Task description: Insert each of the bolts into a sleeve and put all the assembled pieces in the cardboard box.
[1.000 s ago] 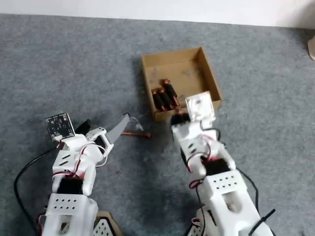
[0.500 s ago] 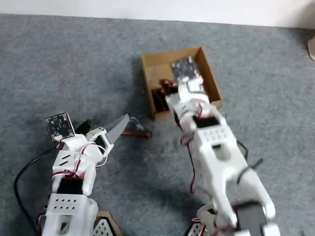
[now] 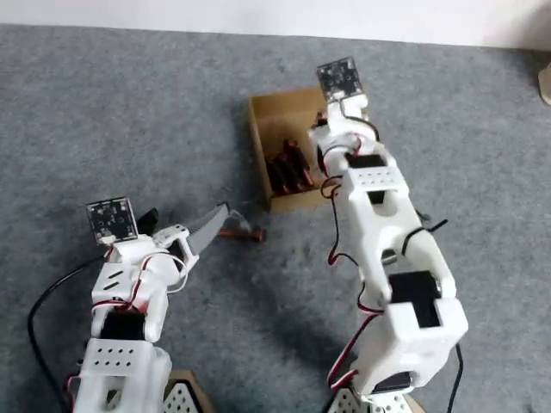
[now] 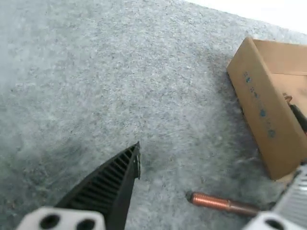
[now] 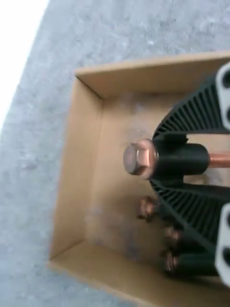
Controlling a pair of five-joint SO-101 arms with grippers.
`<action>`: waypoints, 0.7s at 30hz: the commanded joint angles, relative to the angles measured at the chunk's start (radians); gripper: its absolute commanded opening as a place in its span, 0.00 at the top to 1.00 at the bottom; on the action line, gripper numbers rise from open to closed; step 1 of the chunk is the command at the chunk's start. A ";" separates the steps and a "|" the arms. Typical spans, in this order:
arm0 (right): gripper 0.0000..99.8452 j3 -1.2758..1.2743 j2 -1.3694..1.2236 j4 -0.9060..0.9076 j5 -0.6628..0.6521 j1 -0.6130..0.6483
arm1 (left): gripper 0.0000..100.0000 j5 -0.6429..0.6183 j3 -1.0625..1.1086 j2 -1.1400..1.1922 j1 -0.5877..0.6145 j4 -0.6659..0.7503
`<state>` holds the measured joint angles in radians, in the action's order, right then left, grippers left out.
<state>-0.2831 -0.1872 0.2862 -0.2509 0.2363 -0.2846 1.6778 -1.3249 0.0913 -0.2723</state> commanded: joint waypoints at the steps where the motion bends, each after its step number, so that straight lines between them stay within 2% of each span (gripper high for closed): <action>1: 0.91 0.039 0.015 0.004 0.002 -0.010 | 0.55 0.031 0.027 -0.005 0.008 -0.003; 4: 0.83 0.047 0.016 0.091 0.077 -0.013 | 0.55 0.031 0.027 -0.005 0.008 -0.005; 13: 0.83 0.150 0.022 0.318 0.129 -0.013 | 0.55 0.035 0.027 -0.015 0.010 -0.003; 17: 0.82 0.162 0.127 0.366 0.241 -0.016 | 0.55 0.038 0.021 -0.015 0.038 -0.003; 18: 0.82 0.162 0.168 0.384 0.258 -0.016 | 0.55 0.061 0.021 -0.015 0.053 -0.003; 21: 0.82 0.162 0.295 0.472 0.262 -0.012 | 0.55 0.255 0.019 -0.015 0.070 -0.012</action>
<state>-0.1757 -0.0476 0.6943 -0.0100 0.2348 -0.1803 1.6778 -1.3249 0.1435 -0.2723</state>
